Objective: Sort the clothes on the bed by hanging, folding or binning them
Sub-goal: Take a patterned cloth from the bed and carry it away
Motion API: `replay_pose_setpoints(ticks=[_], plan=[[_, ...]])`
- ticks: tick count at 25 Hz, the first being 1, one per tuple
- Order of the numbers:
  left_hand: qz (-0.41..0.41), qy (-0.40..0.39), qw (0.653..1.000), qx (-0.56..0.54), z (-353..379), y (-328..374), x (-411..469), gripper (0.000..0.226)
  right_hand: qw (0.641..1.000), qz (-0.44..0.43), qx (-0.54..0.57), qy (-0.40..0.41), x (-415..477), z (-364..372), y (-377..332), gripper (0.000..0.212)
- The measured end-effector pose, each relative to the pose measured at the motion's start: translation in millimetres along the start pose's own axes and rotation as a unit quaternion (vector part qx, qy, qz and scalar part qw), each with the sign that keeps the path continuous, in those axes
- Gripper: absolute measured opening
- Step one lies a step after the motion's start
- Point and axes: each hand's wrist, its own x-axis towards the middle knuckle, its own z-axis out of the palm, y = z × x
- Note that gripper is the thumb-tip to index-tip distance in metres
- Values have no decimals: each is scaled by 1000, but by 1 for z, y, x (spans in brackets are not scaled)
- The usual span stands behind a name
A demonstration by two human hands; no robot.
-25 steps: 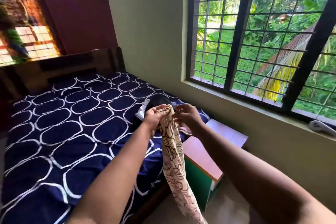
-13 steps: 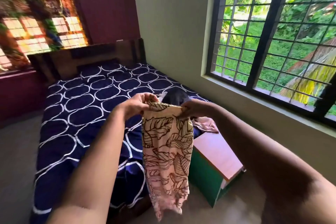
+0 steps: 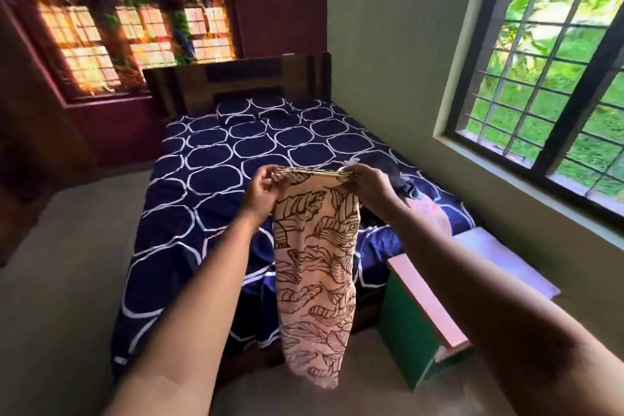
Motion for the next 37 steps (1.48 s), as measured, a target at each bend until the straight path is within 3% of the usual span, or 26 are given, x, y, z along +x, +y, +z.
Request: replay_pose_setpoints(ticks=[2,4,6,7,9,11,12,13,15,17,19,22,25,29,33,35,37], plan=[[-45,48,996,-64,-1,8,-7,30,999,-6,31,-4,9,-3,-2,29],[-122,-85,987,-57,-10,17,-16,36,997,18,44,-59,14,-12,-1,26],[-204,-269,939,-71,-24,22,-28,36,976,83,75,-187,8,-20,0,18],[-230,-295,925,-64,-28,20,-29,36,966,95,66,-231,7,-20,3,17],[-199,-209,958,-3,-27,7,-24,26,987,32,-53,-147,14,-11,12,14],[-69,-1,994,83,-18,-8,-12,7,995,3,-89,-41,19,-6,16,25],[-27,46,995,90,-11,-15,-8,9,996,6,-83,-40,20,-6,17,27],[-18,36,997,64,-3,-19,-8,20,994,3,-85,-71,22,-4,18,28],[-44,-48,998,24,11,-31,-13,67,983,-32,-75,-164,26,-1,19,28],[-35,-118,990,66,26,-36,-17,111,971,-66,-43,-224,29,-3,12,26],[6,-166,971,171,40,-32,-14,127,957,-92,-48,-272,37,-12,3,27],[59,-180,924,333,59,-14,-1,116,924,-118,-96,-350,43,-29,-11,35],[32,-208,899,384,55,3,9,79,943,-108,-105,-298,50,-39,-4,33],[5,-149,969,199,38,-7,11,47,978,-86,-103,-160,49,-41,17,38],[-1,-123,950,287,36,-3,15,29,985,-87,-101,-108,43,-37,25,37],[-22,-155,938,309,32,-1,15,23,971,-43,-134,-195,42,-37,28,34],[-139,-300,913,240,25,-3,10,16,909,54,-115,-398,35,-37,30,28]])
